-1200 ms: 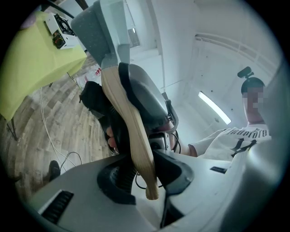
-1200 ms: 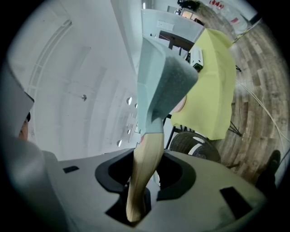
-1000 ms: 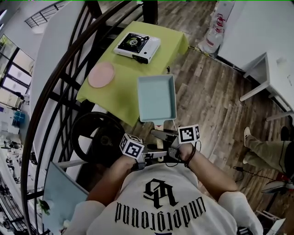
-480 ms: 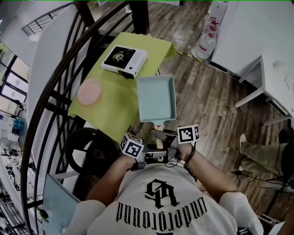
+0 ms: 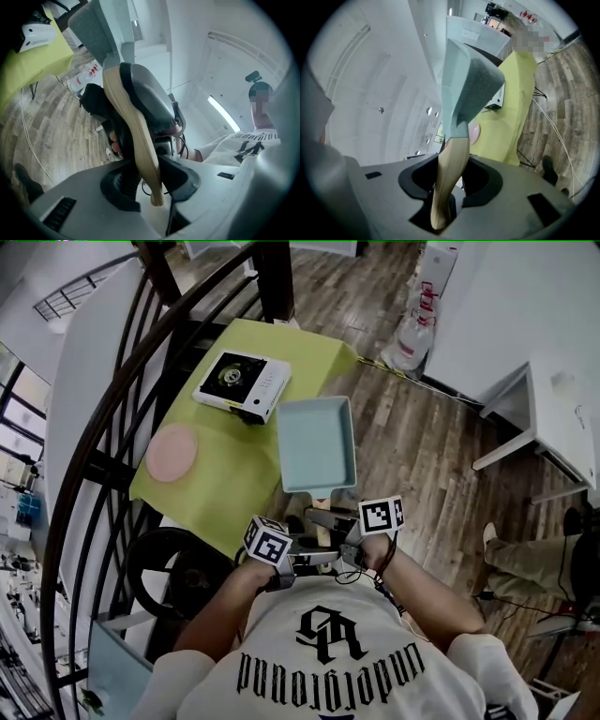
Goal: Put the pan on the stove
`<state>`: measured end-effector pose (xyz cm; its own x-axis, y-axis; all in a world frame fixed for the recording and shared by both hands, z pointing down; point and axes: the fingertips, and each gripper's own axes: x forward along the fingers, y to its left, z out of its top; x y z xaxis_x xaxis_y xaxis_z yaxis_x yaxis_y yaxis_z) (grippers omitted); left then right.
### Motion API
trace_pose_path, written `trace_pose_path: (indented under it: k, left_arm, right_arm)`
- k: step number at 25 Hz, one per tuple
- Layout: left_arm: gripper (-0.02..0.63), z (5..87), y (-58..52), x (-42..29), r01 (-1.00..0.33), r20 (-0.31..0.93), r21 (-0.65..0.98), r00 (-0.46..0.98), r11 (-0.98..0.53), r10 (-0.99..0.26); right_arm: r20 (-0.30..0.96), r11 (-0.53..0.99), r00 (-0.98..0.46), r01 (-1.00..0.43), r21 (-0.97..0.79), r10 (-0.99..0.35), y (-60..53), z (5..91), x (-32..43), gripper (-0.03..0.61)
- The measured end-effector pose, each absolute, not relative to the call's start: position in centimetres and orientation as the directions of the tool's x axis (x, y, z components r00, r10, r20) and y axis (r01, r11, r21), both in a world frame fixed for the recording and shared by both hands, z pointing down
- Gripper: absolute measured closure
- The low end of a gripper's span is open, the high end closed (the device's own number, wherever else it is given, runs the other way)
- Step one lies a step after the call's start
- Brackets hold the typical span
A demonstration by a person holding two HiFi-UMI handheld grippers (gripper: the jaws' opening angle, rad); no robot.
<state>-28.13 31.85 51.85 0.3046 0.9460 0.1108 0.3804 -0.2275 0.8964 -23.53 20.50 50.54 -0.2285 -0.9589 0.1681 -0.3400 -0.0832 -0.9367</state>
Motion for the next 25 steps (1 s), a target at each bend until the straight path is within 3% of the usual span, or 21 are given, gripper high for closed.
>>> trace_pose_path:
  k: [14, 25]
  left_arm:
    - [0.493, 52.5, 17.6, -14.5, 0.381, 0.081, 0.901, 0.320, -0.206, 0.944]
    - [0.492, 51.4, 9.2, -10.0, 0.369, 0.067, 0.906, 0.354, -0.205, 0.933]
  right_arm:
    - [0.189, -0.104, -0.231, -0.337, -0.936, -0.954, 6.3, 51.4, -10.0, 0.434]
    - [0.205, -0.106, -0.280, -0.333, -0.937, -0.938, -2.4, 50.7, -6.0, 0.434]
